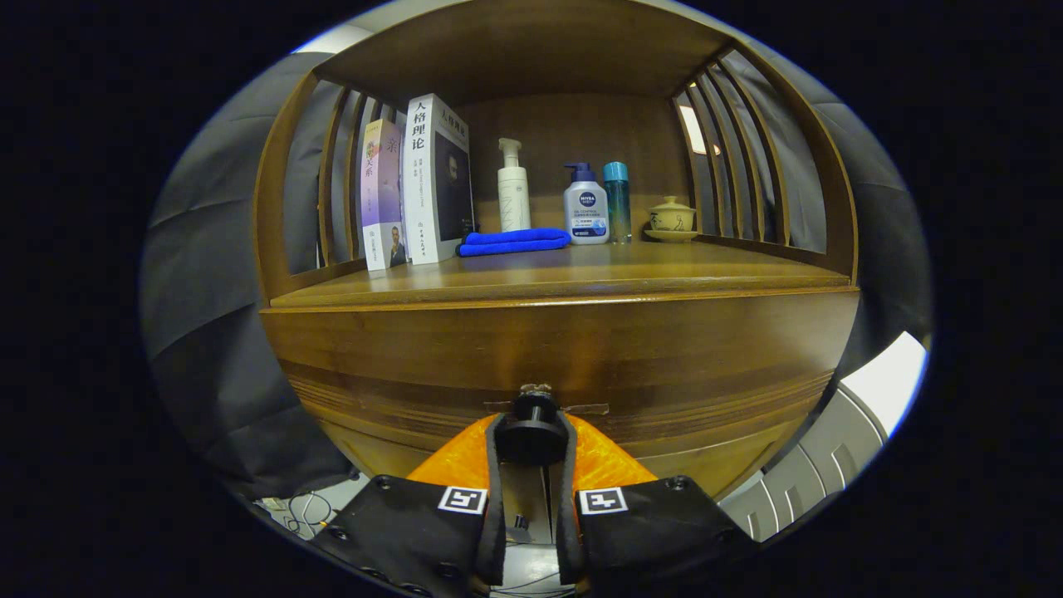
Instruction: Pull open the drawer, take out the items inside it, and place them on the countertop above the cabinet.
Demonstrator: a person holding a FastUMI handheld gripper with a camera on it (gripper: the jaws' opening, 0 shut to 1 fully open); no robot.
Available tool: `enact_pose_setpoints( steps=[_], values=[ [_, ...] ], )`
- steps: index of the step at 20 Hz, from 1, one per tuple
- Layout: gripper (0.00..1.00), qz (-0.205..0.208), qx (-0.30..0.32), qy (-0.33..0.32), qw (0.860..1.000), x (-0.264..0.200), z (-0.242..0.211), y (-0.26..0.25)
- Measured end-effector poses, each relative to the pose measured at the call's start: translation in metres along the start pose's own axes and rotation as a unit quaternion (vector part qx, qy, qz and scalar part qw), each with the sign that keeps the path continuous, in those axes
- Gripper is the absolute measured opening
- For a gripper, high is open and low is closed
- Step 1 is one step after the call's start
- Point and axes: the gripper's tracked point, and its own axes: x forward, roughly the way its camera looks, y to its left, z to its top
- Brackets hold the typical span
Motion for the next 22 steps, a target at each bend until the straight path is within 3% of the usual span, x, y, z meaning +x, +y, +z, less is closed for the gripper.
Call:
enact_pose_setpoints(
  steps=[22],
  values=[
    [0.26,0.002,-0.014,-0.023,1.0,-0.092,-0.029,0.003]
  ],
)
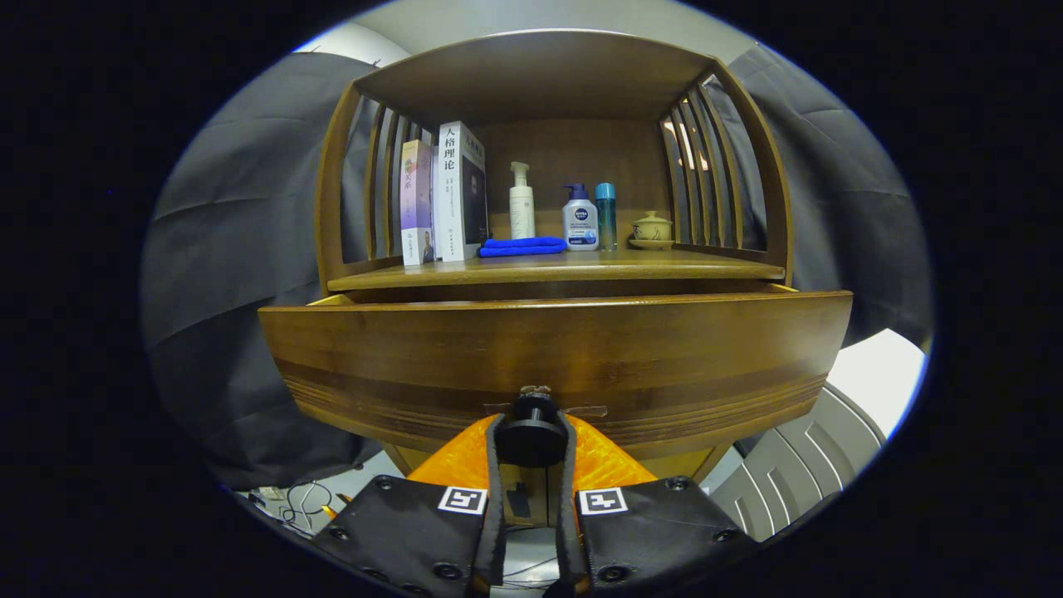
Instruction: Pull open the drawer, take out the items inside it, and place them on the countertop above the cabinet.
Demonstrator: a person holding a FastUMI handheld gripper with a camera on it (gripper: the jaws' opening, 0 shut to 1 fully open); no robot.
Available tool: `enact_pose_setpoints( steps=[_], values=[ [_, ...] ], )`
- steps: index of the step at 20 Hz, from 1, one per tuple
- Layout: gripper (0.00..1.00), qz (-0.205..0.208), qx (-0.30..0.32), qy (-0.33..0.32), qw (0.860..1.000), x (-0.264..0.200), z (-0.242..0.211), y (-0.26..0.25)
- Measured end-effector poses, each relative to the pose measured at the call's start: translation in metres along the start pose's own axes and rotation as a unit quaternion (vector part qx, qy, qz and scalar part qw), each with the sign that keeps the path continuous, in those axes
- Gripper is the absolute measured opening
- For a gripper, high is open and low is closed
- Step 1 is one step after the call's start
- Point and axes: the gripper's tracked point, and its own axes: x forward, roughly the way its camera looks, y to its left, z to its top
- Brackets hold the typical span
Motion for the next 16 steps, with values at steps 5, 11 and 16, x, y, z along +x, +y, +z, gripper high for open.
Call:
enact_pose_setpoints(
  steps=[5,11,16],
  values=[
    [0.26,0.002,0.004,0.003,1.0,-0.019,-0.006,0.001],
    [0.26,0.008,0.002,0.001,1.0,-0.042,-0.017,0.004],
    [0.27,0.014,0.001,0.01,1.0,-0.052,-0.023,0.003]
  ],
)
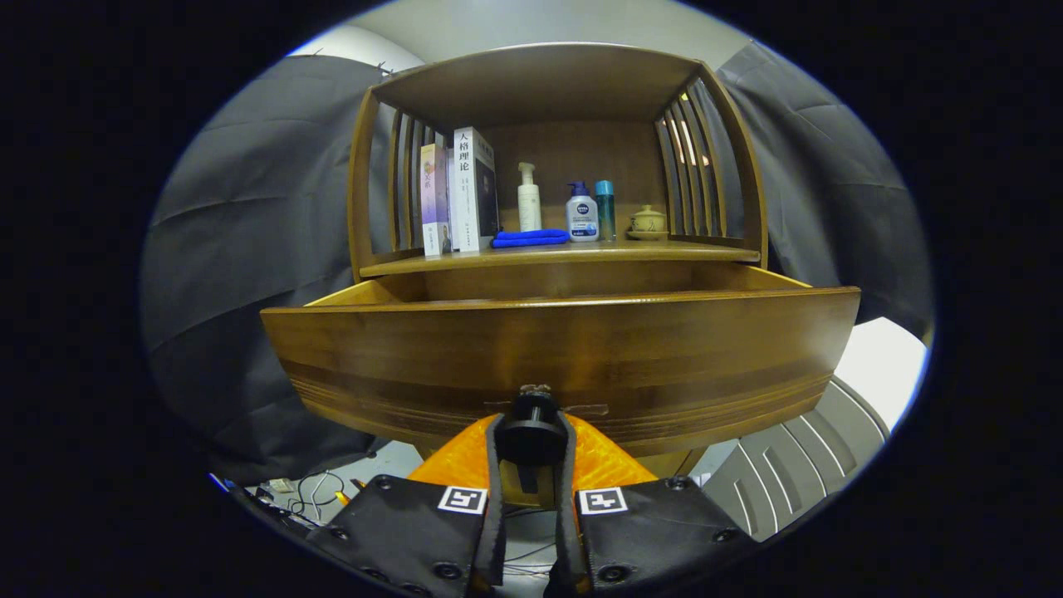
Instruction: Pull open the drawer, take out the items inside it, and place them on the countertop above the cabinet.
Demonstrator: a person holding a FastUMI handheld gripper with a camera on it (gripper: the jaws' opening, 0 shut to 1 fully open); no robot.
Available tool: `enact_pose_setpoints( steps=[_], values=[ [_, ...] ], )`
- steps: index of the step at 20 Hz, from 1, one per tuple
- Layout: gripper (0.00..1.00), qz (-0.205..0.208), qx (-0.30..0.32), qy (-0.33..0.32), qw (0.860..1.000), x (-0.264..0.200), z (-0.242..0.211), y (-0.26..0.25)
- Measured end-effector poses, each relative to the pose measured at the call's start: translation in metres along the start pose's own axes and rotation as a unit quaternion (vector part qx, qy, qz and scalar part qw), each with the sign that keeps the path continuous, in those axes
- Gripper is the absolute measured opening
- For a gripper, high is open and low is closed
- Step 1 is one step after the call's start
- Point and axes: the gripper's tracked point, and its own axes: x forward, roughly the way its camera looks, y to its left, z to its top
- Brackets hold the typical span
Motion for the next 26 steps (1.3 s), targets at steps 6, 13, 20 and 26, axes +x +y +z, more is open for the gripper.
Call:
enact_pose_setpoints(
  steps=[6,13,20,26],
  values=[
    [0.26,0.008,-0.007,0.003,1.0,-0.017,-0.006,0.001],
    [0.26,0.018,-0.012,0.008,1.0,-0.033,-0.012,0.006],
    [0.39,0.029,-0.002,0.021,0.999,-0.036,-0.013,0.009],
    [0.99,0.025,-0.019,-0.011,0.999,-0.07,0.022,-0.016]
  ],
)
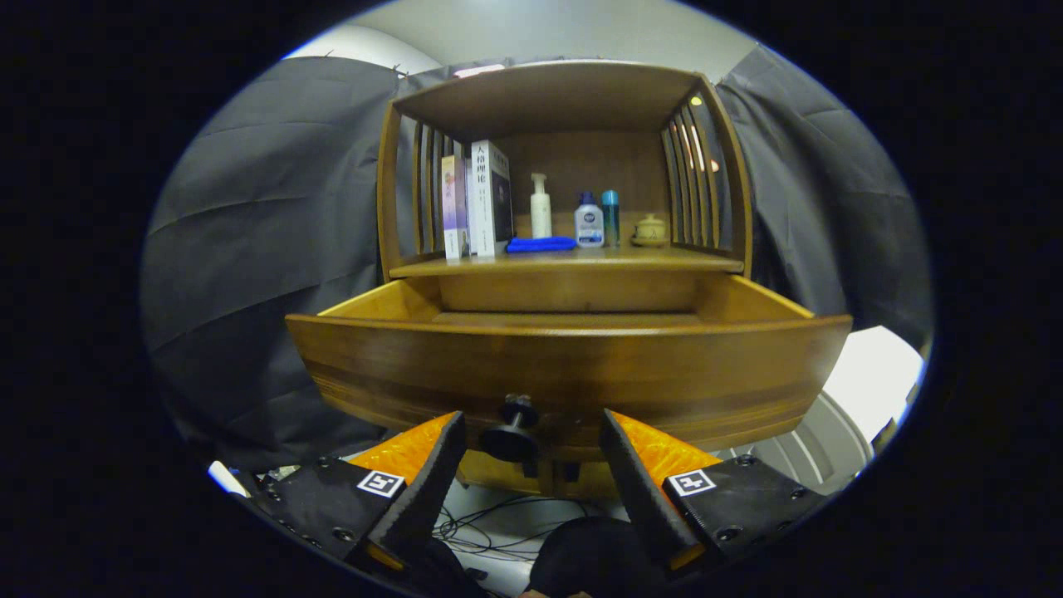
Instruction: Pull open the drawer, take out the items inside it, and place them on the countertop above the cabinet.
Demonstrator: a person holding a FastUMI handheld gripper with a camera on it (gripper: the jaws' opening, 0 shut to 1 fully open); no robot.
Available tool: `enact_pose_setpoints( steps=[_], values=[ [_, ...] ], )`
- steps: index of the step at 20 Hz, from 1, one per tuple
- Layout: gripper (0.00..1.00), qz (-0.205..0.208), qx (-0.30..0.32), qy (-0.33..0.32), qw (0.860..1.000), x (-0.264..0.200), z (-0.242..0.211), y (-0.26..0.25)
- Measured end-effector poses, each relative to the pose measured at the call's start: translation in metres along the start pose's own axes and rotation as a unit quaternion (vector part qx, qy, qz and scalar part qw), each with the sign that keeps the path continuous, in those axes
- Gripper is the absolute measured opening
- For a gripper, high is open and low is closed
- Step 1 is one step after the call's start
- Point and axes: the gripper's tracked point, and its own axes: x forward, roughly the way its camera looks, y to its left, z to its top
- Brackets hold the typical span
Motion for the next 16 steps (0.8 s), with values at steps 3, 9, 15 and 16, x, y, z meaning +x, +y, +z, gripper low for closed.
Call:
enact_pose_setpoints(
  steps=[3,9,15,16],
  values=[
    [0.99,-0.012,-0.019,-0.032,0.999,-0.014,0.039,-0.015],
    [0.99,-0.014,-0.014,-0.037,0.999,-0.007,0.093,-0.029],
    [0.99,0.006,-0.007,0.012,1.0,0.035,0.129,-0.022],
    [0.99,0.011,-0.009,0.026,1.0,0.044,0.132,-0.021]
  ],
)
